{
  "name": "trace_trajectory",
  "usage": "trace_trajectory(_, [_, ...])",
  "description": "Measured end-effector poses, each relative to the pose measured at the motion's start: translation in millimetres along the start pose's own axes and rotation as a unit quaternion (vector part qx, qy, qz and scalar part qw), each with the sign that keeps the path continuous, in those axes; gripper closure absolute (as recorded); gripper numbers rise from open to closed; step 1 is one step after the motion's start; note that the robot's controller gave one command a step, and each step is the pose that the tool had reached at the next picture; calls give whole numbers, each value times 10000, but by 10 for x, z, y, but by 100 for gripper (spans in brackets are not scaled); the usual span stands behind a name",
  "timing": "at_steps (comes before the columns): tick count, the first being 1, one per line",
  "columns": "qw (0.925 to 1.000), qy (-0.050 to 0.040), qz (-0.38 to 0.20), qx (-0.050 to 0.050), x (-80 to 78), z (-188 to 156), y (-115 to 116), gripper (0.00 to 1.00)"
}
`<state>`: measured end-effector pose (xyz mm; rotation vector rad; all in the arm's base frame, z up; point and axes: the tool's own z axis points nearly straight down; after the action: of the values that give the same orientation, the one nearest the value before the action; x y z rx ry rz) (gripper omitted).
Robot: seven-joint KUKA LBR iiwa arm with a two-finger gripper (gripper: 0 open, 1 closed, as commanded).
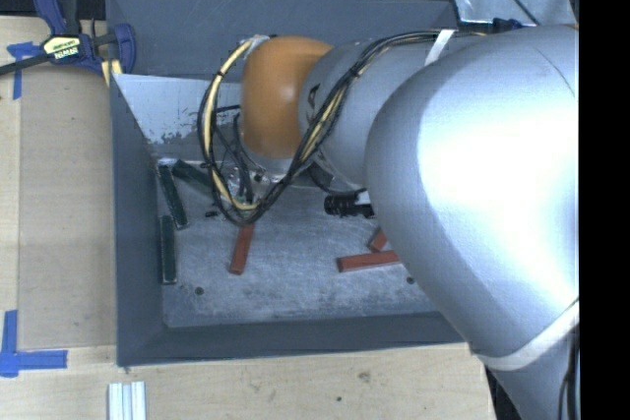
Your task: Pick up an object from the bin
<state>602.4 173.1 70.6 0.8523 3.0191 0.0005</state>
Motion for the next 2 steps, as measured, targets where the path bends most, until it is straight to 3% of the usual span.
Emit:
trace_trajectory(1, [10000,5,-79,-9,-49,3,219,100])
trace_trajectory(2, [10000,-20,-10,-30,-167,-953,130,100])
